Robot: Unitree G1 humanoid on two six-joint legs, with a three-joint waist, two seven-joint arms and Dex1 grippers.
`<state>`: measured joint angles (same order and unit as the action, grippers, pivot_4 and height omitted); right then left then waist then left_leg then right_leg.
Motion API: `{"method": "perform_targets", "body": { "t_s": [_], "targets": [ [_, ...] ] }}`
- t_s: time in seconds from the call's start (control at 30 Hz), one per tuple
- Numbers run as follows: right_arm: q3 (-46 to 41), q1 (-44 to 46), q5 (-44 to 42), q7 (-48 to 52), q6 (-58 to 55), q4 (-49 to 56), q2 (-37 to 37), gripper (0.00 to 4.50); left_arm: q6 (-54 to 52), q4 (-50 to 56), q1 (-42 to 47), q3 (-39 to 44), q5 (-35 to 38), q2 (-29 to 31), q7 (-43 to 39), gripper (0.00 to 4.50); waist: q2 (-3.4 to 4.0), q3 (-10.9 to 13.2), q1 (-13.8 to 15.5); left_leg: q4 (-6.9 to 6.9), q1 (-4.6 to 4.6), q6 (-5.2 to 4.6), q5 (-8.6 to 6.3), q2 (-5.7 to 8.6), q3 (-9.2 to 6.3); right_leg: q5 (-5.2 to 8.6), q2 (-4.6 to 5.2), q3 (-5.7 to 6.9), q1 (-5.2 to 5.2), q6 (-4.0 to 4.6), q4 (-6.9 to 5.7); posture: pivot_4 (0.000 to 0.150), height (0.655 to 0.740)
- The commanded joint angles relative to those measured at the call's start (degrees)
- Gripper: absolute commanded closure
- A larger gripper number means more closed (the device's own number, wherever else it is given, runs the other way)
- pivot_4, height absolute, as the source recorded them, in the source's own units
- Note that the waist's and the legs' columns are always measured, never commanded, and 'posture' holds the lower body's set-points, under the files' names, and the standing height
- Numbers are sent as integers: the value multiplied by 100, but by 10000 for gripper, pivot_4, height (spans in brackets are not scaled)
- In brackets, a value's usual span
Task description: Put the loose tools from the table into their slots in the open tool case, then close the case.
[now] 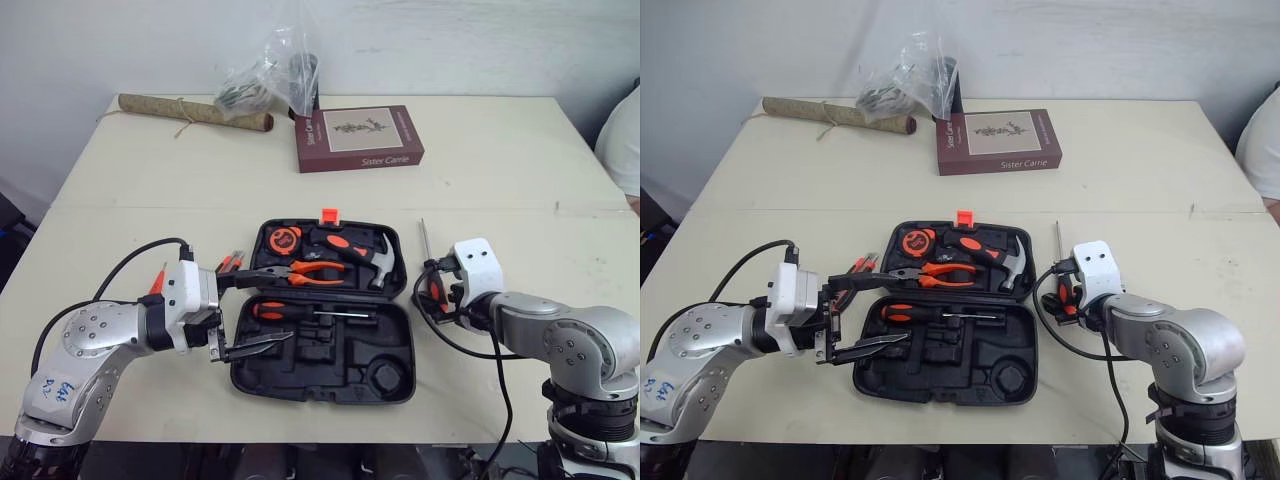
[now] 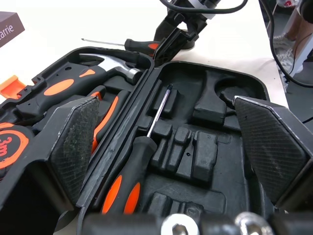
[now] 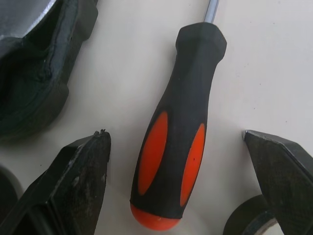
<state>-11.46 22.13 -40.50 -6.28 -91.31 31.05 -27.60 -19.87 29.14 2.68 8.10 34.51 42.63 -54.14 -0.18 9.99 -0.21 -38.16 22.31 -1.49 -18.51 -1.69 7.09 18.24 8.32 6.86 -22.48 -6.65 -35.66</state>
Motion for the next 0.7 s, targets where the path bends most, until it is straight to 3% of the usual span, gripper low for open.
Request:
{"method": "perform_targets", "body": {
  "t_s": [0.03,0.07,0.33,0.47,0.7],
  "targets": [
    [-110,-61,371,-40,-76,-36,229,2433,63,242,-57,108,10,22,35,169,-2,-1,0,0,0,0,0,0,0,0,0,0,1,0,1,1500,7400],
    [-117,-73,444,-53,-36,-57,280,2433,65,248,-61,108,14,23,36,169,-2,-1,-1,0,0,0,0,0,0,0,0,0,1,0,1,1500,7400],
    [-118,-307,1055,23,712,147,400,34931,55,296,-101,152,59,39,24,0,-6,-4,7,-1,-2,0,1,3,0,0,1,4,2,0,-1,1500,7400],
    [-165,-395,1266,358,1532,256,90,34759,154,268,-184,314,205,-21,-62,0,-4,-2,6,-1,-1,0,1,5,2,-1,1,13,0,-1,0,1500,7400],
    [564,-41,1301,3878,4433,58,-1894,34759,451,57,-448,847,231,134,-441,0,14,12,-90,6,-1,-3,2,4,14,-1,-5,28,-10,-3,7,1500,7400]
  ]
}}
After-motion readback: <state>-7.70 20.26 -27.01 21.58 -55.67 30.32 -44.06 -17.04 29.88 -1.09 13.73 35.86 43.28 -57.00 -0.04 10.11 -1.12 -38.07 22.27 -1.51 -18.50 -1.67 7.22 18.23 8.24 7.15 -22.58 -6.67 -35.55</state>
